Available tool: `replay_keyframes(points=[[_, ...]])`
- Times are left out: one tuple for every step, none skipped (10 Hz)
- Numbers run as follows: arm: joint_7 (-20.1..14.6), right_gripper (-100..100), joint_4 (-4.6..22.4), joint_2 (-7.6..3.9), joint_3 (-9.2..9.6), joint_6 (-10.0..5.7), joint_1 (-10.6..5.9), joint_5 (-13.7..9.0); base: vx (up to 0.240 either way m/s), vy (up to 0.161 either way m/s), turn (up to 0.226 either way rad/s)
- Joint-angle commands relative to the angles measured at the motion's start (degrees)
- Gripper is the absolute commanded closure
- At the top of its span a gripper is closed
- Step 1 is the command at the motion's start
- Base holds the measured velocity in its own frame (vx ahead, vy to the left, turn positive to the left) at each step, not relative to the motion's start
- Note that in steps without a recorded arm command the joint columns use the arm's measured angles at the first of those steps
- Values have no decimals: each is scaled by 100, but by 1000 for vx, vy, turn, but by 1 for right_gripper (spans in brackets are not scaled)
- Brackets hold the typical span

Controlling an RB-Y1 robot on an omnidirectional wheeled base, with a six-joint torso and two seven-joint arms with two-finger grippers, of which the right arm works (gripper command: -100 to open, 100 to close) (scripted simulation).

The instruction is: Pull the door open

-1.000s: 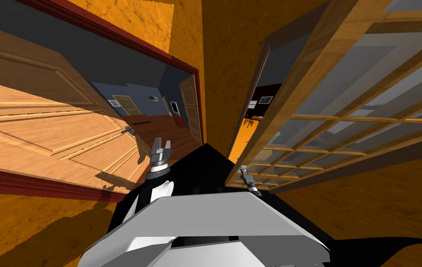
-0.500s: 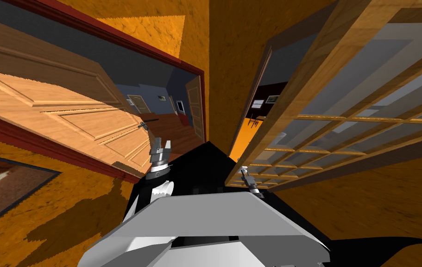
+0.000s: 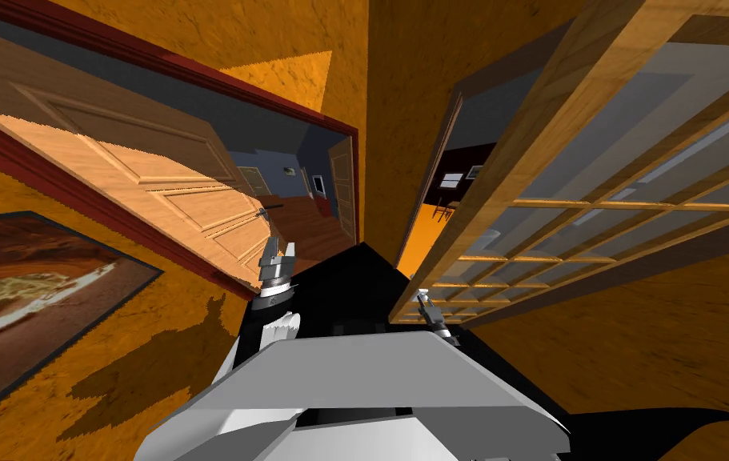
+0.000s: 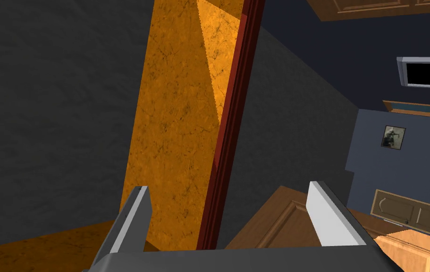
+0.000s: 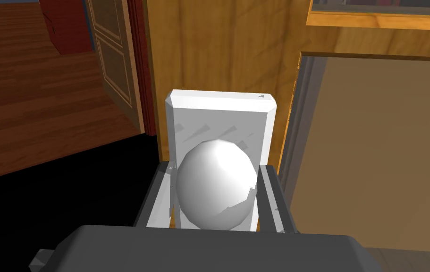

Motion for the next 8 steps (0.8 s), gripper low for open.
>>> replay_keyframes(points=[[-54,100,73,-24,25,-104,-10,24,-220,-61,169],[-84,100,108,-39,42,-153,-10,38,-219,-59,146],[-116,100,146,-56,60,-205,-11,53,-191,-52,136],[-150,100,186,-73,79,-260,-11,69,-210,-40,145],[-184,100,226,-90,98,-314,-12,84,-191,-38,134],[-216,100,264,-106,116,-367,-13,99,-195,-64,139],[-246,100,300,-121,133,-416,-13,113,-195,-49,149],[-273,100,331,-135,147,-459,-13,125,-192,-27,114]])
